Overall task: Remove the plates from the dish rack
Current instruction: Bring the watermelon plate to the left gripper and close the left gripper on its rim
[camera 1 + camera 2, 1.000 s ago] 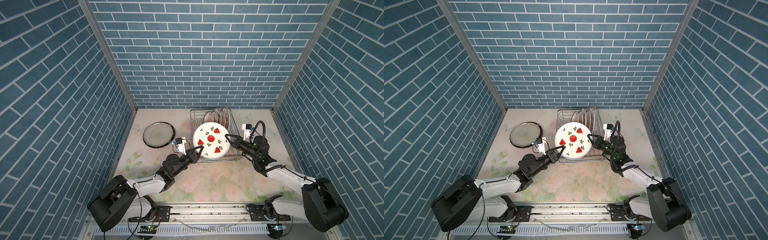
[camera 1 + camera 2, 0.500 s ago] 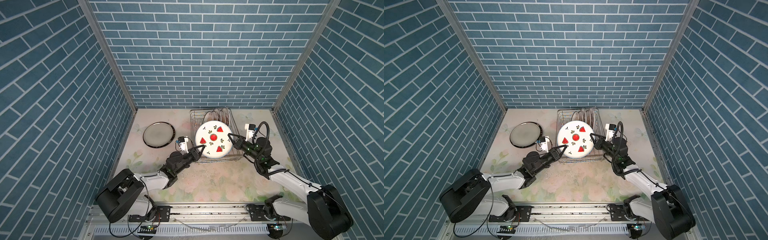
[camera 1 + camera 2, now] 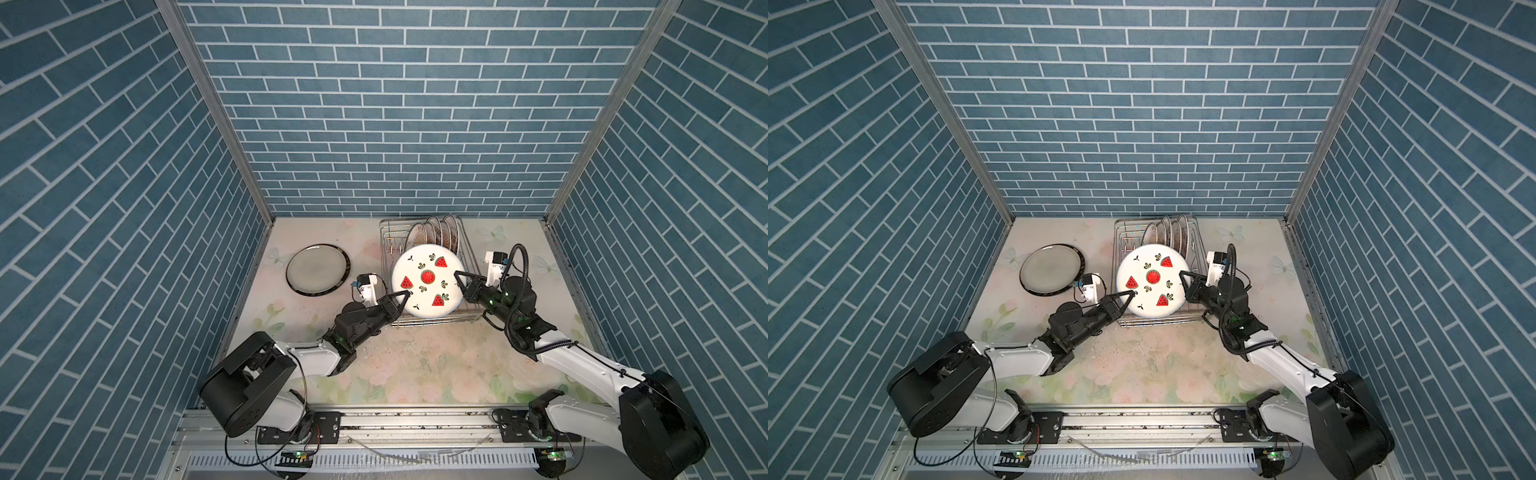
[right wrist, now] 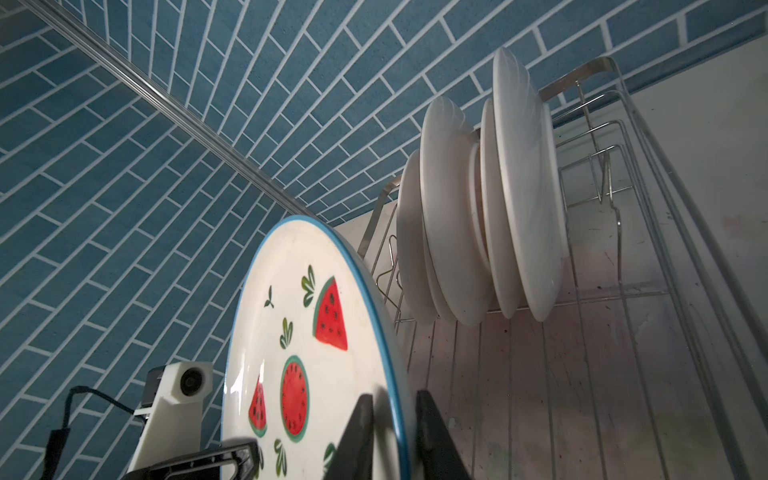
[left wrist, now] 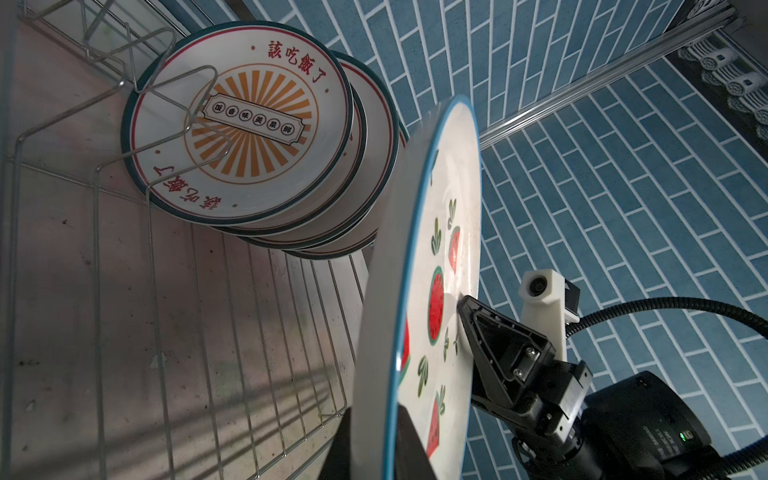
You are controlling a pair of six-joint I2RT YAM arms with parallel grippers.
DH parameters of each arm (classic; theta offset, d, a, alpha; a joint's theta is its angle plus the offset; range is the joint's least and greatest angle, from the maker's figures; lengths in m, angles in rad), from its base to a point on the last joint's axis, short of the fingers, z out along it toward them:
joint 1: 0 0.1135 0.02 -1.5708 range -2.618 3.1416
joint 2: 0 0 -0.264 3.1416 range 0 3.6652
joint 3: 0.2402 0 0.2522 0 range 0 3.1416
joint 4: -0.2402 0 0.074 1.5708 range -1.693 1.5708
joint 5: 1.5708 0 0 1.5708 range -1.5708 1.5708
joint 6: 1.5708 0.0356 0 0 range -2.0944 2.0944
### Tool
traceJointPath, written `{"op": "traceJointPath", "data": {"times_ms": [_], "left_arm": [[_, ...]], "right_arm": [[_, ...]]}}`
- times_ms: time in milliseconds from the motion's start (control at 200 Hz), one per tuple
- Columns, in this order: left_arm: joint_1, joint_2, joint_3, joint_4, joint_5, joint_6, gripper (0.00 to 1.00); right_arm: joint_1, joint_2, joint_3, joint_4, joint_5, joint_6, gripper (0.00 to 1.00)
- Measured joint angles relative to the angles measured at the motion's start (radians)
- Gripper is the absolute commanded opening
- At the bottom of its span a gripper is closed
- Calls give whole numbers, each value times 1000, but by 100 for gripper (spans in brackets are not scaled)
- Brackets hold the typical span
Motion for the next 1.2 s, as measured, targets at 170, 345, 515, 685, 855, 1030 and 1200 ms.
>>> {"op": "traceJointPath", "data": {"times_ms": [170,345,515,685,855,1030,1200], "left_arm": [[0,-1,0,5,-2,9,1],[1,-5,-1,3,-2,8,0],[6,-15,-6,-11,-1,1,0],[19,-18,-10,-10,10,-26,0],[41,-16,-24,13,40,-63,0],[68,-14,-39,34,62,-90,0],[89,-38,-59,26,66,-100,0]], "right_arm": [[12,0,1,-15,-10,-11,52],[16,2,2,-16,-30,-18,61],[23,3,6,-14,-52,-20,76],[31,3,14,-13,-69,-19,84],[37,3,19,-14,-78,-21,85],[39,3,43,-29,-79,-21,86],[39,3,54,-37,-77,-21,86]]}}
